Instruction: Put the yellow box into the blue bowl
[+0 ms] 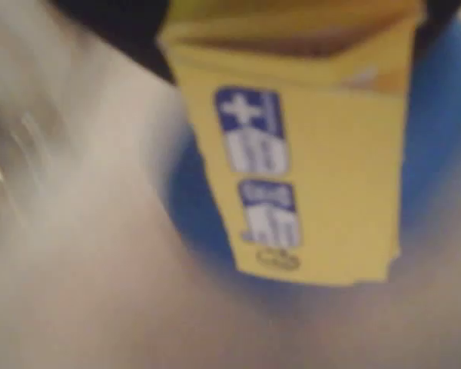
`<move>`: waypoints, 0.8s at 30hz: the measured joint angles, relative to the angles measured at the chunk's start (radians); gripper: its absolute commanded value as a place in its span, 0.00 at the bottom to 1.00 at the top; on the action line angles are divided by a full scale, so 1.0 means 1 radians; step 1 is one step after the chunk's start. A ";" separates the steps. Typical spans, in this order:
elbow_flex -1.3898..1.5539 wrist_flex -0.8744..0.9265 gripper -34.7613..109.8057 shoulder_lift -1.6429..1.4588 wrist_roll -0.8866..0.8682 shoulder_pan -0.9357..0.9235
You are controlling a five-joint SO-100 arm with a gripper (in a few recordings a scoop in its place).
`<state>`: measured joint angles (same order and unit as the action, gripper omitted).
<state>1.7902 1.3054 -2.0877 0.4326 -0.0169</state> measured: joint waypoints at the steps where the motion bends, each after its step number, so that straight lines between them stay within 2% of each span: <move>1: -0.032 -0.002 0.24 0.026 0.000 -0.014; 9: -0.305 -0.021 0.24 0.324 0.002 -0.140; 24: -0.770 -0.023 0.24 0.867 0.003 -0.209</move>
<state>1.0201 1.2824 -1.2210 0.4357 -0.2255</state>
